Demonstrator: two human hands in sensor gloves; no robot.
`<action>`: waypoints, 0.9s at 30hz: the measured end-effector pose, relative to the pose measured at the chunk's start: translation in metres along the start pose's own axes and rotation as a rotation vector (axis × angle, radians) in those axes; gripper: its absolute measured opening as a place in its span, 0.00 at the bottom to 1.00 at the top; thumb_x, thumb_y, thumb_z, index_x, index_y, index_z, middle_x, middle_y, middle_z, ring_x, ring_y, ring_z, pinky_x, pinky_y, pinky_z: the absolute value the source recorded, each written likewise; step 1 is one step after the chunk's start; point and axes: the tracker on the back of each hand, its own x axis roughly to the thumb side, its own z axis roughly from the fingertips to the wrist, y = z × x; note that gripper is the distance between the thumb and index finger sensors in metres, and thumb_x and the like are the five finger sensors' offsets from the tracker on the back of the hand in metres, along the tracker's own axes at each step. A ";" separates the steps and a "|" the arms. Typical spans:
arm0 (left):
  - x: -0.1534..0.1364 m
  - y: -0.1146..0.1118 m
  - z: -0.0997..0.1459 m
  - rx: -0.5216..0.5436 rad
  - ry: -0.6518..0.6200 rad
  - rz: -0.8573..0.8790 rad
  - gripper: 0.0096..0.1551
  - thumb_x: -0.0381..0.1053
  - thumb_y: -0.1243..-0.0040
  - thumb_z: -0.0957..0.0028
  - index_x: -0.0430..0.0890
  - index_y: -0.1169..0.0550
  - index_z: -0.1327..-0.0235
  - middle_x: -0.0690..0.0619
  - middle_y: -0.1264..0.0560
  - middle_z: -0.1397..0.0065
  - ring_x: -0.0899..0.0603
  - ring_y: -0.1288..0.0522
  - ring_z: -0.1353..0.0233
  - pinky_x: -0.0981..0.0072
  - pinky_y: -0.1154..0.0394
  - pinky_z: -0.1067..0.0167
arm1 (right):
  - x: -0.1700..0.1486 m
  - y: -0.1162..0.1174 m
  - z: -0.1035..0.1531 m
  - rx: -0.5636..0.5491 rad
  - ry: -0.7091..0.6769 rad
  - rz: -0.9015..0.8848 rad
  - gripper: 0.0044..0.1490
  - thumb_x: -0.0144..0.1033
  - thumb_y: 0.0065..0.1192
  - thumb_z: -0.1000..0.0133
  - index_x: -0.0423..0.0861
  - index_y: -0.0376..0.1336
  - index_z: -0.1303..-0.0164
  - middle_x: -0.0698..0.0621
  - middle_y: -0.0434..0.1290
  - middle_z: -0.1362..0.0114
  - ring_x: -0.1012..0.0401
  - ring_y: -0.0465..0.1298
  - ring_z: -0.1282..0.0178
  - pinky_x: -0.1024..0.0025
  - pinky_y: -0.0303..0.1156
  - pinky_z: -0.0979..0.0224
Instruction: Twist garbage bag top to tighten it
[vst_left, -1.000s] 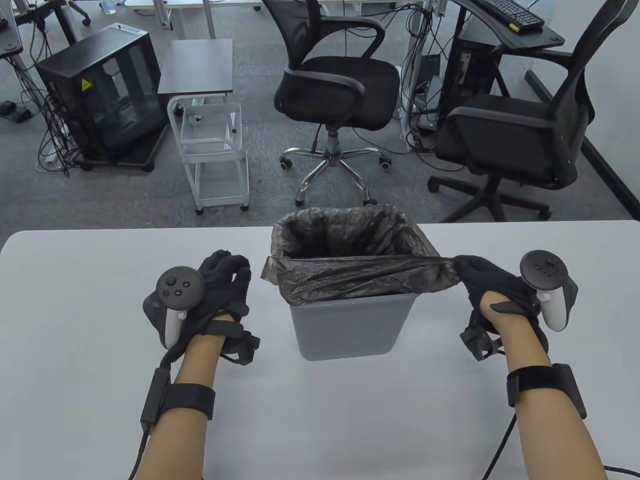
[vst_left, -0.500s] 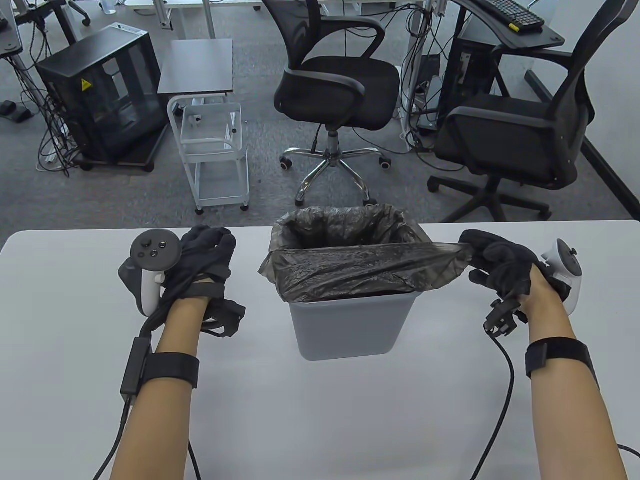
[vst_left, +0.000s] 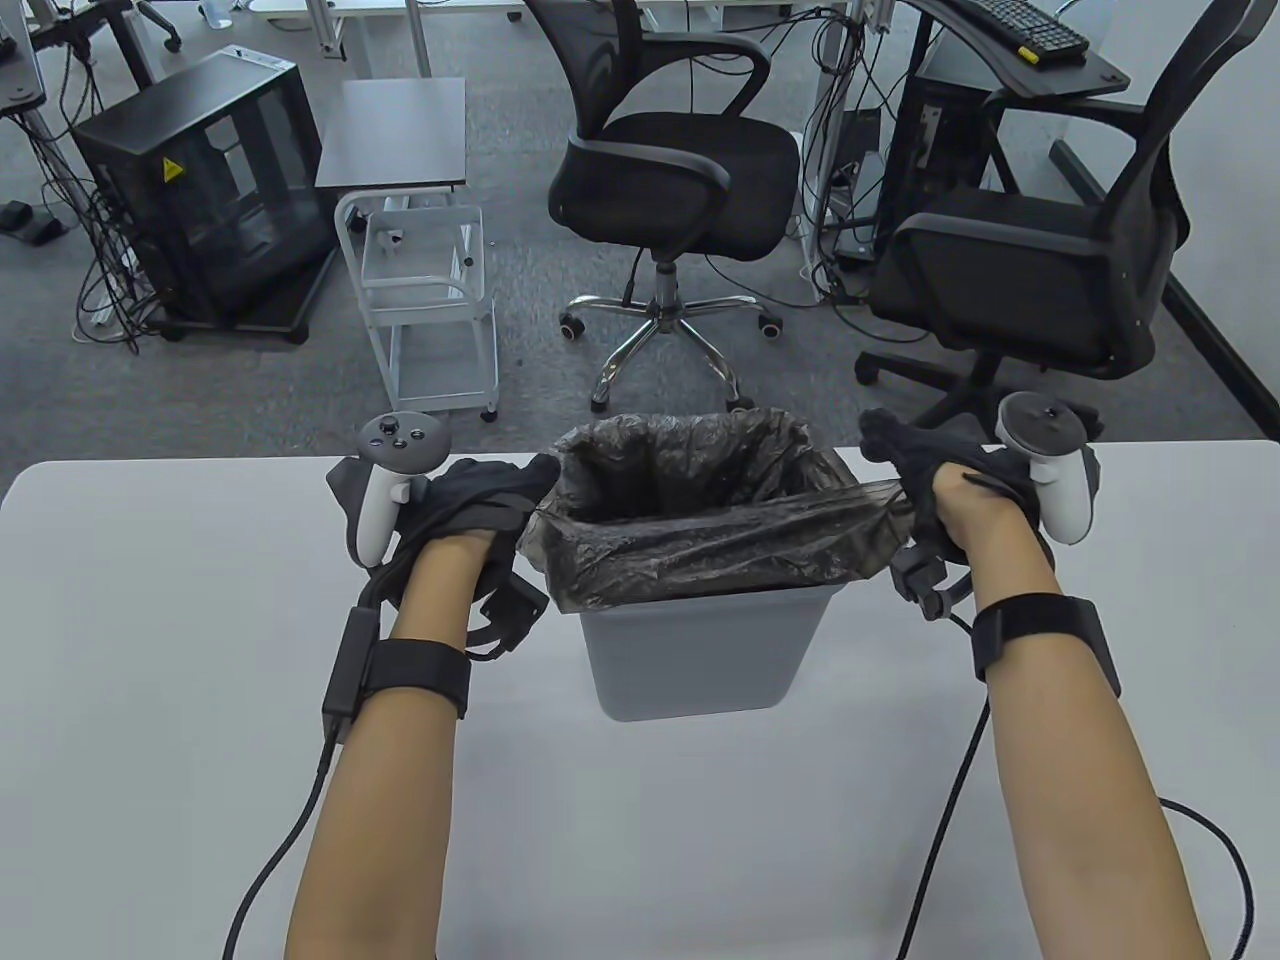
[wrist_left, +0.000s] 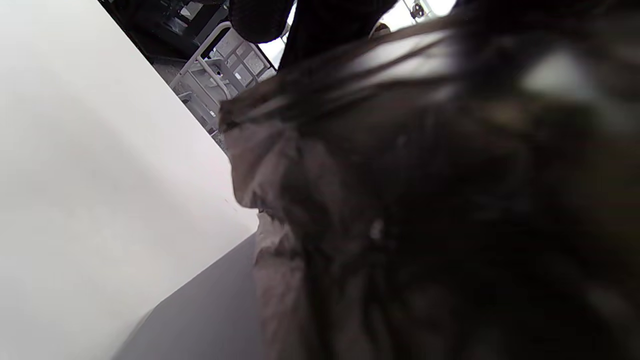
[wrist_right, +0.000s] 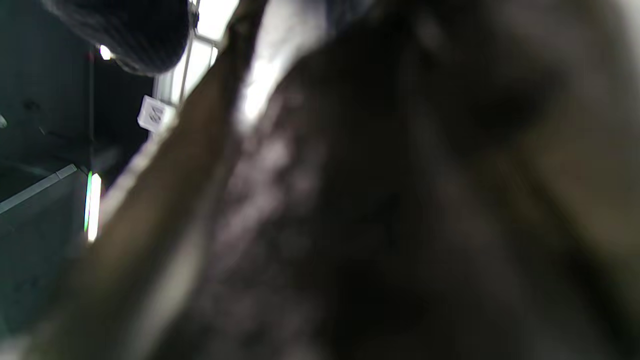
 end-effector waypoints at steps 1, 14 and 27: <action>0.002 -0.003 -0.001 -0.017 0.005 -0.006 0.45 0.74 0.40 0.51 0.45 0.23 0.29 0.46 0.46 0.16 0.34 0.56 0.17 0.22 0.52 0.32 | 0.004 0.006 -0.004 0.062 0.026 0.075 0.57 0.69 0.62 0.44 0.35 0.56 0.22 0.32 0.38 0.19 0.31 0.35 0.23 0.24 0.32 0.32; -0.004 0.007 -0.002 0.106 -0.081 0.234 0.22 0.56 0.35 0.50 0.50 0.16 0.46 0.49 0.38 0.19 0.35 0.48 0.17 0.22 0.48 0.32 | 0.007 -0.001 -0.002 -0.132 -0.032 0.013 0.26 0.49 0.63 0.42 0.46 0.72 0.40 0.33 0.52 0.20 0.32 0.49 0.23 0.25 0.45 0.29; -0.001 0.007 0.010 0.175 -0.232 0.460 0.19 0.49 0.41 0.47 0.67 0.17 0.47 0.53 0.37 0.19 0.36 0.47 0.17 0.23 0.47 0.31 | 0.003 -0.010 0.017 -0.236 -0.340 -0.328 0.26 0.45 0.62 0.41 0.52 0.66 0.33 0.42 0.61 0.19 0.41 0.66 0.24 0.30 0.56 0.27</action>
